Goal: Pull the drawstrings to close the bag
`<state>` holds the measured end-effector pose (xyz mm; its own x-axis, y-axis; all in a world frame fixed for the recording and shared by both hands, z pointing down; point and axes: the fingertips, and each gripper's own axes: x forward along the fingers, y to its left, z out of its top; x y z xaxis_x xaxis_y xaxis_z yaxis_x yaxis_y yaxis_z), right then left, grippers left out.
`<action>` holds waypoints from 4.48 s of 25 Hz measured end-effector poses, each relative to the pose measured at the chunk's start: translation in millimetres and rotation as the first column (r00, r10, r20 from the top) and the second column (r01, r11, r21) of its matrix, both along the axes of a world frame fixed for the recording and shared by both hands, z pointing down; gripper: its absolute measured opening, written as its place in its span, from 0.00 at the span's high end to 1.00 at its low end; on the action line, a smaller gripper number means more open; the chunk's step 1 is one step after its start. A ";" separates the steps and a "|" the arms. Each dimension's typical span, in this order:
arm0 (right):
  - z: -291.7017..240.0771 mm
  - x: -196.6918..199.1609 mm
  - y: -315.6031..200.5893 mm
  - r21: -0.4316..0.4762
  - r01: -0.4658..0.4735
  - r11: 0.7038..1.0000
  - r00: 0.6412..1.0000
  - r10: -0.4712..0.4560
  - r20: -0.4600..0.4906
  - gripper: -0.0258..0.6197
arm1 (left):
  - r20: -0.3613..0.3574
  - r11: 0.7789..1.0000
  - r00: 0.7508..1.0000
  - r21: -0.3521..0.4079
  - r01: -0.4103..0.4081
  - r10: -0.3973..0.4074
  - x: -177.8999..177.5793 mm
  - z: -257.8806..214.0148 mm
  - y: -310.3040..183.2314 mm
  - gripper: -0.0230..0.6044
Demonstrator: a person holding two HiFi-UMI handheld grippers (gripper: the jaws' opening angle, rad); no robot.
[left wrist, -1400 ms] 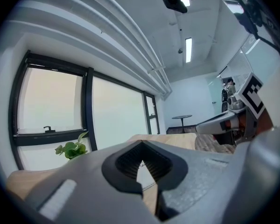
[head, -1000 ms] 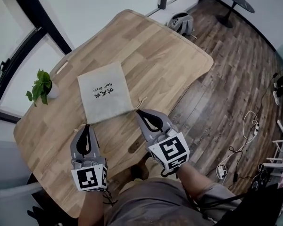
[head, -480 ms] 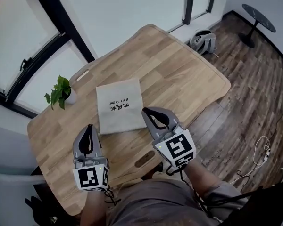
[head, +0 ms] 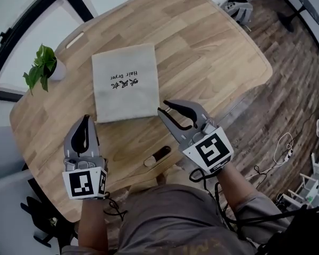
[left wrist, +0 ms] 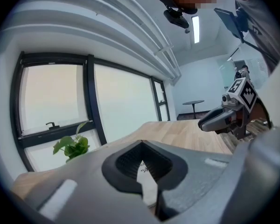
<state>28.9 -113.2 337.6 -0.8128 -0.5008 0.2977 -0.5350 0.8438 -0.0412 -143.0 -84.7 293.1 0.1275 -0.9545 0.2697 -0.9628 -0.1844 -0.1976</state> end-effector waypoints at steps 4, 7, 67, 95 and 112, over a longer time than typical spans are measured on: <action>50.9 -1.9 -1.8 -0.026 0.105 0.994 0.988 -0.107 -0.112 0.71 | -0.028 0.996 0.997 -0.063 -0.068 0.066 -5.4 49.1 -9.7 0.96; 89.8 2.9 8.4 -0.081 0.171 0.982 0.956 -0.185 -0.226 0.66 | -0.053 0.980 0.992 -0.154 -0.123 0.116 -10.4 87.4 -2.0 0.96; 170.8 41.8 12.7 -0.311 0.171 0.935 0.683 -0.340 -0.646 0.91 | 0.025 0.710 0.954 -0.674 -0.204 0.298 -114.3 210.7 29.5 0.95; 177.2 73.2 19.1 -0.296 0.059 0.953 0.744 -0.240 -0.624 0.87 | -0.078 0.721 0.976 -0.663 -0.204 0.204 -132.5 219.0 58.6 0.71; 134.5 -5.6 44.1 -0.246 0.274 0.930 0.738 -0.367 -0.567 0.72 | -0.096 0.703 0.890 -0.579 -0.414 0.445 -51.5 180.2 51.7 0.55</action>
<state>23.3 -69.1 472.1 -0.5528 -0.1593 0.8180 -0.1891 0.9799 0.0631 -194.5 -33.0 473.3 0.4573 -0.4643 0.7585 -0.7434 -0.6677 0.0394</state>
